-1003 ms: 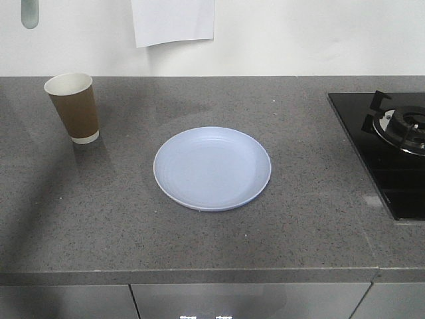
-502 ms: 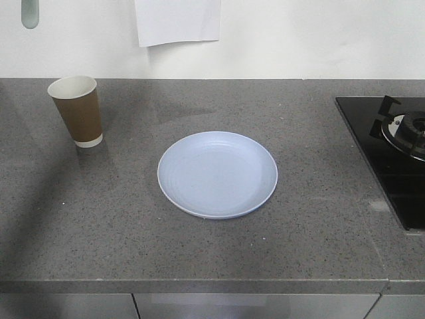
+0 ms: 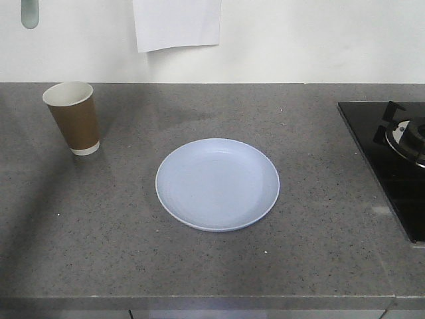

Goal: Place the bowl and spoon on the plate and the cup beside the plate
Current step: 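Approach the counter edge and stop in front of the plate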

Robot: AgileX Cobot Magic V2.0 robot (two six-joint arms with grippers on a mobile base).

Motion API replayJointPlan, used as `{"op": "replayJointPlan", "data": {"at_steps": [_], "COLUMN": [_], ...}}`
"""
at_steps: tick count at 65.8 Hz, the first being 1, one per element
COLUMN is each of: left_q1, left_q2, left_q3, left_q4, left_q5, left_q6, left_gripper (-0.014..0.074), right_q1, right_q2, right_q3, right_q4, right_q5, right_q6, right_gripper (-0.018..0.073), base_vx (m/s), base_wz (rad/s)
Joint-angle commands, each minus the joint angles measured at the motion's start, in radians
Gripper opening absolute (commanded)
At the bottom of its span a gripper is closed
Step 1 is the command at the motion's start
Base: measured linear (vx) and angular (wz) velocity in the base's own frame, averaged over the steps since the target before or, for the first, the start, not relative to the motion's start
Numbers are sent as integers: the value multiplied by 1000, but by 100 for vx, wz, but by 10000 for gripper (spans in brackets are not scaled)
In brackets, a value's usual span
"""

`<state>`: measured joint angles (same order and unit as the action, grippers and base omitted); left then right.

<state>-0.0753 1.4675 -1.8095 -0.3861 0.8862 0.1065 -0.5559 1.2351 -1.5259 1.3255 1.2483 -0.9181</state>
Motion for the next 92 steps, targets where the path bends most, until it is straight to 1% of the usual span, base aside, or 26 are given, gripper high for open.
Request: {"op": "replayJointPlan", "data": {"at_steps": [1, 92], "left_q1": [-5, -5], "left_q2": [-31, -31], "left_q3": [-27, -27], "left_q4": [-27, -27], "left_q5": [-58, -58], "left_q6": [0, 0], "left_gripper": [-6, -6], "right_q1": [-4, -4], "right_q2": [-23, -23], "right_q3": [-26, -26], "right_q4": [76, 76], "right_q5": [-17, -17], "right_q6": [-10, -10], "right_gripper": [-5, -5], "base_vx": [4, 3], "base_wz": [-1, -2]}}
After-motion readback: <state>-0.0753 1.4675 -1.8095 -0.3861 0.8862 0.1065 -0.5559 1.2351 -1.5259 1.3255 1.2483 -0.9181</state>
